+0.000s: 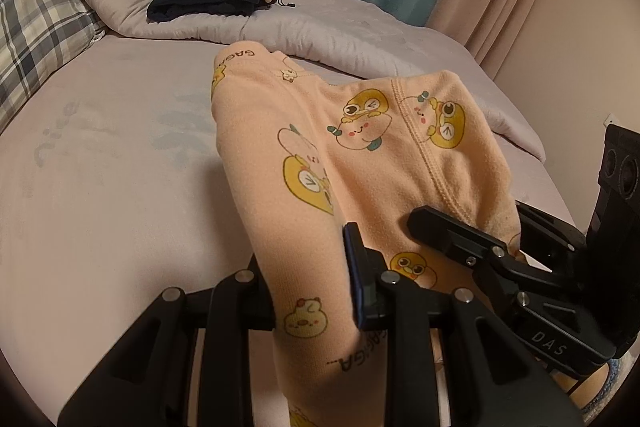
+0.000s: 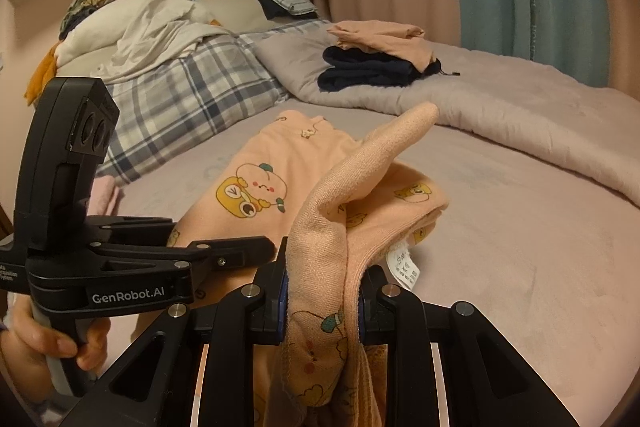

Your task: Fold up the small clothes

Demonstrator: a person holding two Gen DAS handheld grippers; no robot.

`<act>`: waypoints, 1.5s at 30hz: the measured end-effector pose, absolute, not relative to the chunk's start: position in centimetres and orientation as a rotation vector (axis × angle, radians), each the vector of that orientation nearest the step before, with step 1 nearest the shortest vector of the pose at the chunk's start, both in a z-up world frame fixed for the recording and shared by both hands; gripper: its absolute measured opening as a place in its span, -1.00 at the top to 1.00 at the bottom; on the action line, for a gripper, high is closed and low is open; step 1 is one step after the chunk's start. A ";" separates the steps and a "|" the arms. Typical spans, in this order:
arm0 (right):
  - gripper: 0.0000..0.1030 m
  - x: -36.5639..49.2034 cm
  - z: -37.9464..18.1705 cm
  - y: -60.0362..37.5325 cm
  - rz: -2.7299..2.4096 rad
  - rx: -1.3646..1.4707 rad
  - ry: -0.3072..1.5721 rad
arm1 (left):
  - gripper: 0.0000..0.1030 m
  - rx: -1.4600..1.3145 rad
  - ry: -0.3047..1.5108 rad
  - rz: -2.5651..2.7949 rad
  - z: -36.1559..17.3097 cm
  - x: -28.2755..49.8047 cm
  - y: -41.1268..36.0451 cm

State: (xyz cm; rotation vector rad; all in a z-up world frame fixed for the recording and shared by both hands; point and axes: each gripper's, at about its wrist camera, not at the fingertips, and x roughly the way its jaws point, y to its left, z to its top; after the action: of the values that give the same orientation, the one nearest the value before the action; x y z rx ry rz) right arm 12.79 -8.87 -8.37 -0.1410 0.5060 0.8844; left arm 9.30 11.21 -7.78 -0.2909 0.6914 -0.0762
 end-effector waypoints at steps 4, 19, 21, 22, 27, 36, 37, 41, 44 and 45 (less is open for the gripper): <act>0.49 13.3 -8.5 -8.4 0.885 -0.145 0.509 | 0.50 -0.284 0.697 -0.066 -8.0 10.0 11.7; 0.49 14.5 -9.0 -7.9 0.888 -0.134 0.528 | 0.50 -0.272 0.712 -0.047 -8.7 11.3 12.1; 0.49 14.6 -9.0 -7.9 0.888 -0.134 0.528 | 0.50 -0.271 0.713 -0.045 -8.7 11.3 12.0; 0.49 14.6 -9.0 -7.9 0.888 -0.133 0.528 | 0.50 -0.269 0.713 -0.045 -8.7 11.4 12.0; 0.49 14.6 -9.1 -7.9 0.883 -0.130 0.532 | 0.50 -0.268 0.714 -0.045 -8.8 11.8 12.1; 0.49 15.6 -9.5 -7.4 0.869 -0.117 0.545 | 0.50 -0.266 0.719 -0.041 -9.0 12.8 12.1; 0.49 15.7 -9.5 -7.4 0.868 -0.116 0.546 | 0.50 -0.266 0.720 -0.041 -9.0 12.7 12.1; 0.49 16.0 -9.7 -7.2 0.860 -0.113 0.553 | 0.50 -0.265 0.725 -0.044 -9.3 13.2 12.0; 0.49 16.2 -9.7 -7.1 0.856 -0.113 0.557 | 0.50 -0.264 0.729 -0.044 -9.5 13.6 12.0; 0.49 16.2 -9.8 -7.0 0.855 -0.112 0.558 | 0.50 -0.264 0.731 -0.044 -9.6 13.8 12.1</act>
State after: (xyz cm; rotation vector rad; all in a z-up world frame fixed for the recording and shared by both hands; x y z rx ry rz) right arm 16.21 -6.99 -9.80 -0.1123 0.5585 0.8547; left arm 13.82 12.08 -9.56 -0.2638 0.7310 -0.0437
